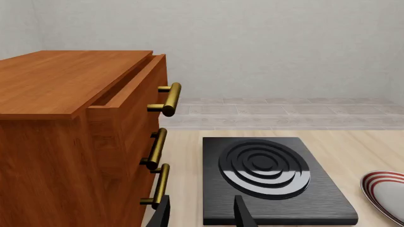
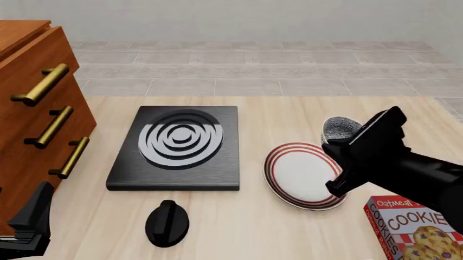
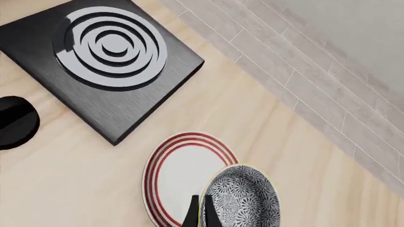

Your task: Pick the akita bowl on the cookies box and place it on the plate.

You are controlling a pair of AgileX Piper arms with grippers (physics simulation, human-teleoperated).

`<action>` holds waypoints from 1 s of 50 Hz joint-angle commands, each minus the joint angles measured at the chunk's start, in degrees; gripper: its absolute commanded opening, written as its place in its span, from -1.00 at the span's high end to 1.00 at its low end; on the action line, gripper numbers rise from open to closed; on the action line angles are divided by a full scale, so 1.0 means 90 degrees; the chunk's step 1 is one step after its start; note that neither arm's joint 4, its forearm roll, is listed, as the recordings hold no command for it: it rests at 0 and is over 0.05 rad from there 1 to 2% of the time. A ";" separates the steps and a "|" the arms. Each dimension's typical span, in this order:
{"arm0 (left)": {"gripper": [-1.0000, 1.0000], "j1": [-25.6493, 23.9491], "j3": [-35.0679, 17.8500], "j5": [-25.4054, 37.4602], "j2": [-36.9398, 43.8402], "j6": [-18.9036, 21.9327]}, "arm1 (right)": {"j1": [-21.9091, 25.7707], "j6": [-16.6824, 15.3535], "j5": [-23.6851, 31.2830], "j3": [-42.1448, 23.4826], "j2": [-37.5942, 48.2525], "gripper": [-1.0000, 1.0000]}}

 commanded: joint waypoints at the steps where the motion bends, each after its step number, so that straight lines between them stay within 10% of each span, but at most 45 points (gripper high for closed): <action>1: -1.00 0.0000 0.0000 0.0000 0.0000 0.0000 | 0.0077 -0.0014 0.0247 -0.0138 0.0078 1.00; 50: -1.00 0.0000 0.0000 0.0000 0.0000 0.0000 | 0.0248 0.0015 0.0440 -0.0478 0.0899 1.00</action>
